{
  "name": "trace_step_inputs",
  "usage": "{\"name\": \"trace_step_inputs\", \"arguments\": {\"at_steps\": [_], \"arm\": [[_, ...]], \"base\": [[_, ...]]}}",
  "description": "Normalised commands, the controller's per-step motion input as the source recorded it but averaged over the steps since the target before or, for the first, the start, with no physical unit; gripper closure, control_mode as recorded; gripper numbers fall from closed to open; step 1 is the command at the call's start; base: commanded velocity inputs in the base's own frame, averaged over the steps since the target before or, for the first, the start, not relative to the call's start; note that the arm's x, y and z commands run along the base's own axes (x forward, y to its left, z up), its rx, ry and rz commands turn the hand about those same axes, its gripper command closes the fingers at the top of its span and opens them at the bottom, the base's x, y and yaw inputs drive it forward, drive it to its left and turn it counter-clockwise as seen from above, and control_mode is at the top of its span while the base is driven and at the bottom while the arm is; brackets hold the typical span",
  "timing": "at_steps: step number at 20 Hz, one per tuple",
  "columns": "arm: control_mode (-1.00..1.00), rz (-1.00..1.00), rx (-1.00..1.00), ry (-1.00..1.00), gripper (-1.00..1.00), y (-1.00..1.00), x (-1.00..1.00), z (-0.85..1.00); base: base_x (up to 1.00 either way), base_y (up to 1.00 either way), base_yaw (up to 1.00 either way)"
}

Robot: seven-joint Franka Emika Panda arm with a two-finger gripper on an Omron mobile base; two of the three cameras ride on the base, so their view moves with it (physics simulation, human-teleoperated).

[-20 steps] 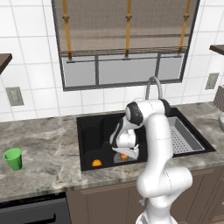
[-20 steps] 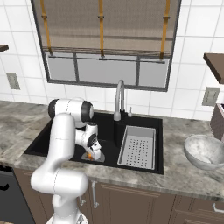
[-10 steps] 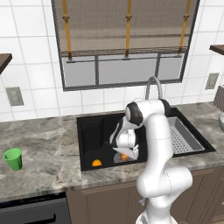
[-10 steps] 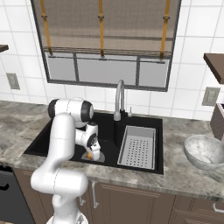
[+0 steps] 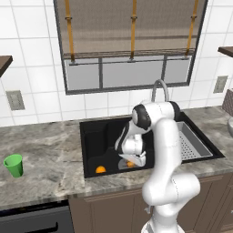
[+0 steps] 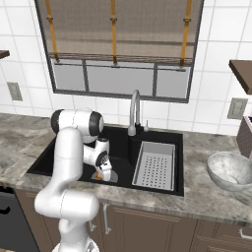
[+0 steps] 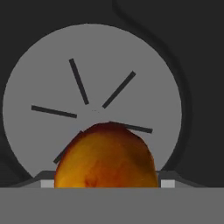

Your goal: Remove the peach and orange from the sink. Then move the bowl and cup from the counter to the sink for washing.

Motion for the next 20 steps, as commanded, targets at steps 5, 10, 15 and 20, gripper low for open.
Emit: {"name": "trace_step_inputs", "arguments": {"at_steps": [5,10,15,20], "arm": [[-1.00,0.00,0.00,-0.05,1.00,0.03,-0.05,0.40],[-1.00,0.00,0.00,-0.10,1.00,0.04,-0.04,0.43],[-1.00,0.06,0.00,-0.06,1.00,0.06,-0.08,0.39],[-1.00,0.13,0.00,-0.01,1.00,0.06,-0.09,0.41]], "base": [[0.00,0.00,0.00],[0.00,0.00,0.00],[0.00,0.00,0.00],[0.00,0.00,0.00]]}}
